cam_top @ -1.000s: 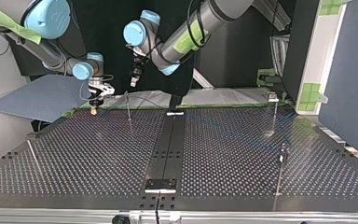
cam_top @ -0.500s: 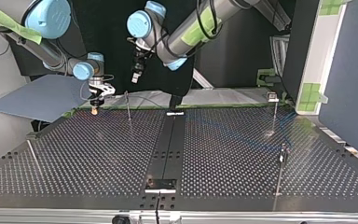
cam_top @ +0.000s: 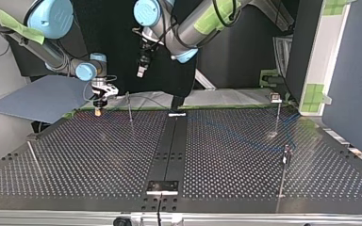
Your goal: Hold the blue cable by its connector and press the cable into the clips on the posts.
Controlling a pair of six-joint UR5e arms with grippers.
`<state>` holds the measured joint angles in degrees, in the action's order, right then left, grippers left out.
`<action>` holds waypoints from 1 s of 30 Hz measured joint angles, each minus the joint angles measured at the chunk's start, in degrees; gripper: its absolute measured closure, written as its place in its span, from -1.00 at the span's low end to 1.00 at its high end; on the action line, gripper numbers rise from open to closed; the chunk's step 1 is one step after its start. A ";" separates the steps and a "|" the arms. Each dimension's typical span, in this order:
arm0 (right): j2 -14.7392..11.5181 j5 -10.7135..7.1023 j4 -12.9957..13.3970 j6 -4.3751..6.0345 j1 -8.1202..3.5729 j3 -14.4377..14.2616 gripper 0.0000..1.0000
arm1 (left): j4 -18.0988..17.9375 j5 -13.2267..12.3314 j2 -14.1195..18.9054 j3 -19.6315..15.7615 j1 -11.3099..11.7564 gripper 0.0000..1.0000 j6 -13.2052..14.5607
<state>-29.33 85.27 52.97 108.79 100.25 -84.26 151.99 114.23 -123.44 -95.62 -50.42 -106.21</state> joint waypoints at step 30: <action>-10.11 0.68 -9.70 -0.41 0.68 -3.57 1.00 | -3.55 3.94 14.92 -14.92 -0.23 -1.00 -4.64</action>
<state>-39.43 85.95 43.27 108.38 100.93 -87.83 148.44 118.17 -108.52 -110.54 -50.65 -110.85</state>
